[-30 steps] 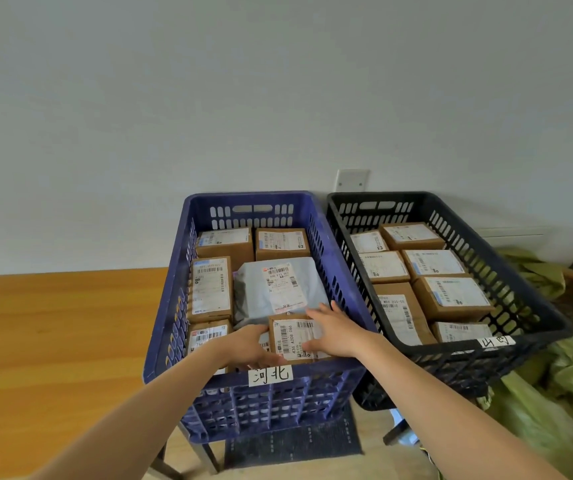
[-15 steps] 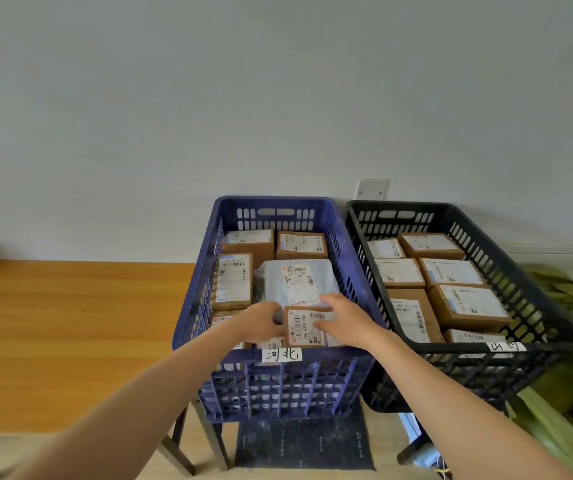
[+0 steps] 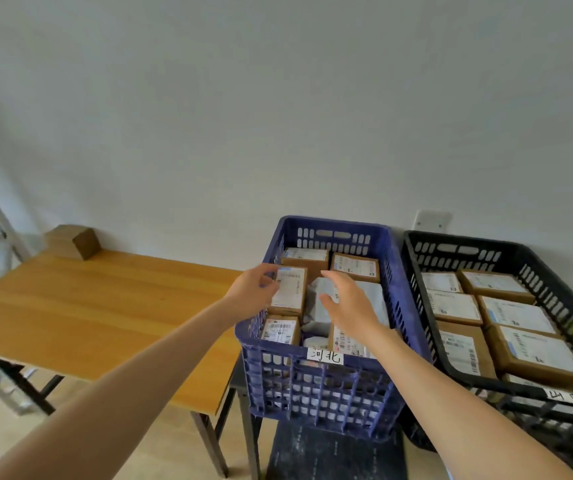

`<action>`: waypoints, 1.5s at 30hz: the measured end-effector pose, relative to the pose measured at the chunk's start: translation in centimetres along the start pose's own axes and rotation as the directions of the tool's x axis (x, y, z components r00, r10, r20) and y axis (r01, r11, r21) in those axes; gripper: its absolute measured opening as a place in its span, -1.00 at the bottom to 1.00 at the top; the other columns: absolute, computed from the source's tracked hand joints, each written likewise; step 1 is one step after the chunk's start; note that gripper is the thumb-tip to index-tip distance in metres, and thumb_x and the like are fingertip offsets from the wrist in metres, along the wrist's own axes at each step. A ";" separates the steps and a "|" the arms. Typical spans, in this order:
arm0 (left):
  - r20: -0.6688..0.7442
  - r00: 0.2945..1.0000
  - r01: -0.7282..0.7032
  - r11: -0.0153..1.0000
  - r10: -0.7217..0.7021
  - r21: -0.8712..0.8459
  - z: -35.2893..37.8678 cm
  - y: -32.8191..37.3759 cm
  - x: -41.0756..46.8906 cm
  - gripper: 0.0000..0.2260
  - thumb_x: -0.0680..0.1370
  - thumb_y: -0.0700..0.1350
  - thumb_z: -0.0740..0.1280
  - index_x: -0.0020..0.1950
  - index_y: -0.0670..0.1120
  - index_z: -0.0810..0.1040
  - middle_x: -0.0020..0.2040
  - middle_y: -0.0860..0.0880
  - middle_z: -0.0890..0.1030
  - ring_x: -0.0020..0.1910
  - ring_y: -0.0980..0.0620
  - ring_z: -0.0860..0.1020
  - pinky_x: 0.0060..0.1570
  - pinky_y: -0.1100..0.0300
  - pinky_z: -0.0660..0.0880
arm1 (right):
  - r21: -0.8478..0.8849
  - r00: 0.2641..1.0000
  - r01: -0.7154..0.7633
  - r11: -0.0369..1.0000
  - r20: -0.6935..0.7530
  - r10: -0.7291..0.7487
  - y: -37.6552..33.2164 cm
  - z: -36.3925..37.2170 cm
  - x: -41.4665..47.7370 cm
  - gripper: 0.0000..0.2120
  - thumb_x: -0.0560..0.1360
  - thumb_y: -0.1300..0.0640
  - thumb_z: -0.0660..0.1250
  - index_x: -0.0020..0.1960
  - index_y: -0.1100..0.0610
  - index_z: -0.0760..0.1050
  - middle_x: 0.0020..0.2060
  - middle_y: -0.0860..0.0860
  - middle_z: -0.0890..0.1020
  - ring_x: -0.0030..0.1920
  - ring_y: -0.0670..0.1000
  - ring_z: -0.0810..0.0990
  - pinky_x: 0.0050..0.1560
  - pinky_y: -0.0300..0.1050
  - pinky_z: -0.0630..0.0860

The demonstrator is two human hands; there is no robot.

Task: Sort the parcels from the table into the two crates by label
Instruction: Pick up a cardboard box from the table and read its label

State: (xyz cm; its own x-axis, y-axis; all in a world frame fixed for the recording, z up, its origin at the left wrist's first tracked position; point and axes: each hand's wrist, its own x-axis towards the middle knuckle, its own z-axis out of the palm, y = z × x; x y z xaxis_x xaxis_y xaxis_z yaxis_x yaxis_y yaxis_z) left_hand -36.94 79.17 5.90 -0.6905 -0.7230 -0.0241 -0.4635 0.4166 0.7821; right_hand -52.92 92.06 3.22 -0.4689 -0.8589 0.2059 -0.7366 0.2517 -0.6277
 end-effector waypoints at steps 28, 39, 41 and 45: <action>-0.312 0.915 0.230 0.966 -0.255 -0.115 -37.7 -31.6 -3.7 -0.62 0.64 -0.04 0.22 0.45 0.14 0.32 0.32 -0.05 0.45 0.08 0.00 0.51 -0.08 0.20 0.47 | 0.124 0.967 0.124 0.984 0.207 -0.148 -32.5 34.2 16.8 -0.49 0.60 0.14 0.18 0.51 0.10 0.14 0.46 0.07 0.30 0.45 0.04 0.29 0.37 -0.05 0.29; -0.384 0.867 0.289 0.948 -0.318 -0.132 -45.2 -44.2 -0.3 -0.63 0.64 -0.12 0.21 0.43 0.11 0.36 0.31 -0.05 0.47 0.11 0.03 0.52 -0.18 0.26 0.49 | 0.141 0.961 -0.003 0.990 0.274 -0.036 -37.8 46.3 23.6 -0.53 0.61 0.16 0.21 0.49 0.08 0.20 0.44 0.08 0.33 0.42 0.07 0.33 0.33 -0.04 0.37; -0.380 0.857 0.315 0.937 -0.348 -0.149 -46.1 -46.4 0.8 -0.63 0.64 -0.13 0.21 0.44 0.09 0.35 0.31 -0.05 0.46 0.07 0.05 0.52 -0.23 0.30 0.47 | 0.146 0.957 -0.025 0.989 0.291 -0.019 -38.2 48.9 25.5 -0.53 0.61 0.16 0.21 0.48 0.07 0.21 0.43 0.08 0.34 0.41 0.07 0.34 0.31 -0.04 0.39; -0.392 0.838 0.346 0.925 -0.381 -0.159 -48.8 -51.2 3.9 -0.63 0.64 -0.14 0.21 0.44 0.08 0.36 0.30 -0.06 0.47 0.04 0.05 0.52 -0.28 0.33 0.44 | 0.159 0.945 -0.062 0.985 0.326 0.007 -38.7 54.0 30.4 -0.55 0.60 0.17 0.22 0.47 0.07 0.23 0.41 0.07 0.36 0.36 0.06 0.39 0.14 -0.15 0.40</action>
State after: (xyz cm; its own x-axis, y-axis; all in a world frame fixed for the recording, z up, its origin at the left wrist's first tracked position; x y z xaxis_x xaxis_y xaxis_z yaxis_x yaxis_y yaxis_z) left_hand 11.21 28.12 -3.85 -0.1842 -0.9801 -0.0744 -0.5793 0.0471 0.8137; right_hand -12.34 32.10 -6.75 -0.2901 -0.9555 -0.0543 -0.6189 0.2306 -0.7509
